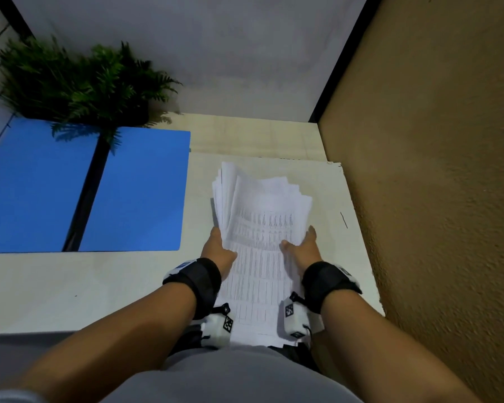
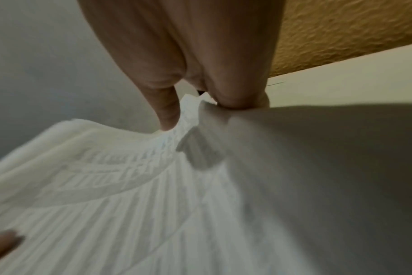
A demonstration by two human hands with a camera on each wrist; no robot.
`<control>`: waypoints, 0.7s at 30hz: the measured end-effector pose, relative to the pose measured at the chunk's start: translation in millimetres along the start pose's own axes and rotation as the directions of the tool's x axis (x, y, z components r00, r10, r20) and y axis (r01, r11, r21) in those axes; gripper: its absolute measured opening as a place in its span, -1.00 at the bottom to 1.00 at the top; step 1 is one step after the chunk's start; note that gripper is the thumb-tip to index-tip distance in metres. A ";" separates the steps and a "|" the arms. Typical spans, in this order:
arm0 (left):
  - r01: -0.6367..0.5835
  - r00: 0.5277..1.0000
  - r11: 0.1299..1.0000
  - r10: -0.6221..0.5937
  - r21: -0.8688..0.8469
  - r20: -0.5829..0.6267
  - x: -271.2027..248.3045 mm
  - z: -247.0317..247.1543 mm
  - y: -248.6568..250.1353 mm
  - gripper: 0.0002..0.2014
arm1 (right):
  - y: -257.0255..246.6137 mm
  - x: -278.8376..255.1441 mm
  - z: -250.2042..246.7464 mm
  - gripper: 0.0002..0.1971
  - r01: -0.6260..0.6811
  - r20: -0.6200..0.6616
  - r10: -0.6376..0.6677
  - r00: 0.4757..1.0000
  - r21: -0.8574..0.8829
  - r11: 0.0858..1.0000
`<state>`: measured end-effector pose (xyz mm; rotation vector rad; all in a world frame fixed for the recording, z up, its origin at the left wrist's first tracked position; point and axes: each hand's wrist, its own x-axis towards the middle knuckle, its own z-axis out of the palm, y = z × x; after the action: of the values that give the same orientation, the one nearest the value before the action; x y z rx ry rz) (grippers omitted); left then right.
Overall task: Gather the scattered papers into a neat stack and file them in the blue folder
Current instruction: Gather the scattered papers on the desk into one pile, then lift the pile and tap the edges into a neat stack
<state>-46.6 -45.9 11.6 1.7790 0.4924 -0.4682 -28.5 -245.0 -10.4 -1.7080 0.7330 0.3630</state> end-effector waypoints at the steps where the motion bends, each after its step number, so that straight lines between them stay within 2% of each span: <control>1: -0.045 0.999 0.997 0.046 -0.066 0.014 -1.2 -2.6 5.8 -0.45 | -3.3 -4.5 -8.1 -0.22 -0.045 0.005 0.045 0.999 0.097 0.994; 3: -0.129 0.987 0.973 0.144 -0.192 0.068 -6.0 -9.0 22.6 -0.42 | -15.9 -16.4 -28.5 -0.44 -0.093 0.111 0.068 0.992 0.238 0.967; 4: -0.162 0.975 0.955 0.194 -0.250 0.107 -8.4 -12.2 34.1 -0.41 | -24.8 -23.4 -40.0 -0.51 -0.092 0.193 0.032 0.981 0.308 0.947; 6: -0.232 0.943 0.922 0.291 -0.311 0.160 -13.5 -19.8 62.2 -0.42 | -53.3 -38.1 -58.4 -0.53 -0.026 0.252 -0.095 0.963 0.437 0.899; 9: -0.333 0.918 0.884 0.384 -0.328 0.101 -22.3 -31.6 110.3 -0.53 | -102.3 -55.4 -69.5 -0.62 0.257 0.062 -0.326 0.943 0.481 0.838; 11: -0.417 0.902 0.860 0.432 -0.293 -0.016 -30.4 -35.8 140.0 -0.66 | -131.7 -70.3 -70.6 -0.68 0.421 -0.053 -0.449 0.892 0.460 0.782; 13: -0.461 0.887 0.845 0.448 -0.271 -0.112 -33.4 -37.7 156.2 -0.72 | -148.0 -80.1 -70.3 -0.70 0.531 -0.121 -0.537 0.835 0.439 0.725; 15: -0.456 0.890 0.835 0.436 -0.307 -0.136 -31.5 -40.0 159.1 -0.70 | -152.2 -80.8 -69.2 -0.70 0.575 -0.144 -0.574 0.806 0.421 0.702; 17: -0.442 0.896 0.832 0.426 -0.335 -0.125 -26.9 -42.1 153.5 -0.66 | -147.4 -75.2 -68.0 -0.65 0.578 -0.140 -0.577 0.805 0.404 0.709; 21: -0.398 0.912 0.839 0.407 -0.370 -0.058 -16.5 -42.3 139.6 -0.55 | -125.8 -60.2 -71.7 -0.41 0.503 -0.087 -0.511 0.855 0.374 0.779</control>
<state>19.4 -39.8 142.6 1.4475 0.1614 -0.0854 -3.1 -281.5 140.0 -1.4466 0.2732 -0.1422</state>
